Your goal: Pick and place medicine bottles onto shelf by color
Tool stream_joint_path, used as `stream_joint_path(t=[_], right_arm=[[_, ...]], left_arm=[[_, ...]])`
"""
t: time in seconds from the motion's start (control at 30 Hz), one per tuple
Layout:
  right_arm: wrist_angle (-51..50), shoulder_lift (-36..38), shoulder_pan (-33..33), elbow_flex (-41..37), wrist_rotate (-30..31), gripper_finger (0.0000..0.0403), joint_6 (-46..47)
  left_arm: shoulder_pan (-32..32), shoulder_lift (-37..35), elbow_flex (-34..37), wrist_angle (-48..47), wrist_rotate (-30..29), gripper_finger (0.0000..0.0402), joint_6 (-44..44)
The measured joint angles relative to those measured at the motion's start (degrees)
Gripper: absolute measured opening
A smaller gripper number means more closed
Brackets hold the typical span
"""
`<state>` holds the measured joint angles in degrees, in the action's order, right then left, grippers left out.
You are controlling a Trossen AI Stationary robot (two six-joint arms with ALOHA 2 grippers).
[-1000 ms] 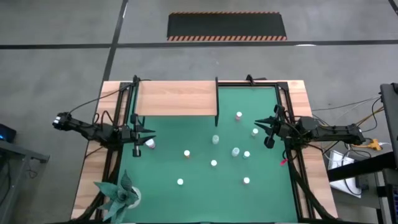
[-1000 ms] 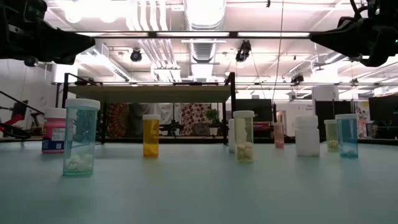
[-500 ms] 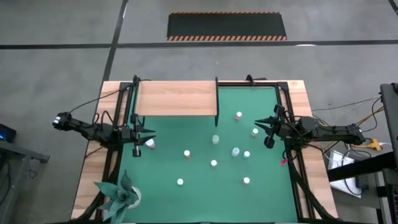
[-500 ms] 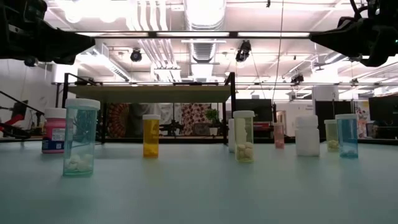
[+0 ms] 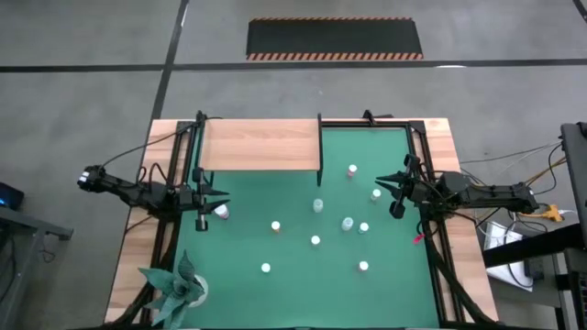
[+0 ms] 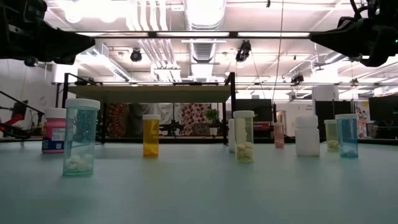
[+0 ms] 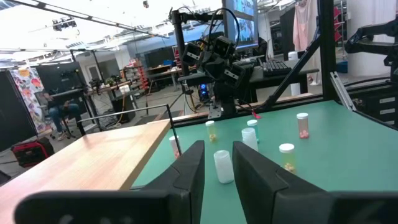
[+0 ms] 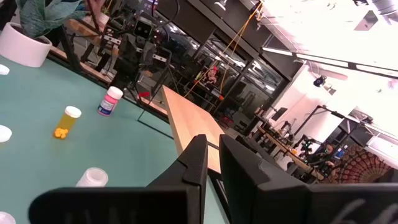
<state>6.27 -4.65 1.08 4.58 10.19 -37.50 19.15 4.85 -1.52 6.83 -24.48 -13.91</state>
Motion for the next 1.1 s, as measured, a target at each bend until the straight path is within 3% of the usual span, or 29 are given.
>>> stream_joint_path(t=[0.23, 0.47, 0.63, 0.8, 0.9, 1.1], right_arm=[[0.3, 0.0, 0.0, 0.0, 6.1, 0.0031, 0.0], [0.6, 0.0, 0.0, 0.0, 6.5, 0.0031, 1.1], [0.9, 0.0, 0.0, 0.0, 6.5, 0.0031, 29.5], [1.8, 0.0, 0.0, 0.0, 6.4, 0.0031, 52.9], [2.2, 0.0, 0.0, 0.0, 6.4, 0.0031, 55.9], [1.8, 0.0, 0.0, 0.0, 6.4, 0.0031, 52.0]], left_arm=[[0.0, 0.0, 0.0, 0.0, 0.0, 0.0065, 0.0], [0.0, 0.0, 0.0, 0.0, 0.0, 0.0065, 0.0], [0.0, 0.1, 0.0, 4.3, 3.0, 0.0065, 10.1], [0.0, 0.6, 0.0, 14.8, 4.1, 0.0065, 10.6], [0.0, 1.0, 0.0, 21.4, 4.1, 0.0065, 10.6], [0.0, 1.2, 0.0, 30.9, 3.7, 0.0065, 10.3]])
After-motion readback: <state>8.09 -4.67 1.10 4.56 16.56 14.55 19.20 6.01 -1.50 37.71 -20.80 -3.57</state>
